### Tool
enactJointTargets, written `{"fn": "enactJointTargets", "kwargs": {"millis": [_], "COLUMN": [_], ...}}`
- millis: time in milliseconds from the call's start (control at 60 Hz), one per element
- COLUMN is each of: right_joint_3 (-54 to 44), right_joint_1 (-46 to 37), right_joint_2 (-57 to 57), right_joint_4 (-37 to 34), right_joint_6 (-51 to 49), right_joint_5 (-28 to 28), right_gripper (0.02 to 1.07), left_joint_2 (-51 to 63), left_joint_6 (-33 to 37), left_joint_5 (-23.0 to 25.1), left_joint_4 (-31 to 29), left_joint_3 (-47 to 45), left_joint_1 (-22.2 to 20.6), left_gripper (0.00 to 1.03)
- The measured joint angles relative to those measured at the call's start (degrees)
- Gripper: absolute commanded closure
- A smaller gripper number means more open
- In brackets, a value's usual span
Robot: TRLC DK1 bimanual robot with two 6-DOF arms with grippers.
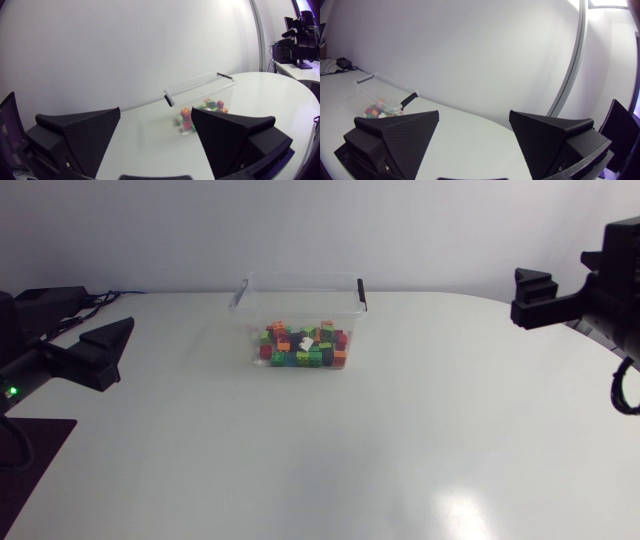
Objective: Place the duplo bricks in the container
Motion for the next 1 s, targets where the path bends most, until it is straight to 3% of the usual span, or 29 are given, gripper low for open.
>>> {"fn": "enactJointTargets", "kwargs": {"millis": [433,1000], "right_joint_3": [-11.21,-29.22], "right_joint_1": [-3.1,-6.75], "right_joint_2": [-26.91,-39.39], "right_joint_4": [-12.37,-7.19], "right_joint_6": [2.08,9.66], "right_joint_5": [0.24,-7.82], "right_gripper": [0.06,0.06], "left_joint_2": [-15.32,-28.28], "left_joint_6": [-2.03,-9.57], "left_joint_5": [-0.11,-5.6], "left_joint_4": [0.96,0.31], "left_joint_3": [-9.6,-22.05], "left_joint_1": [2.34,1.36], "left_gripper": [0.06,0.06]}}
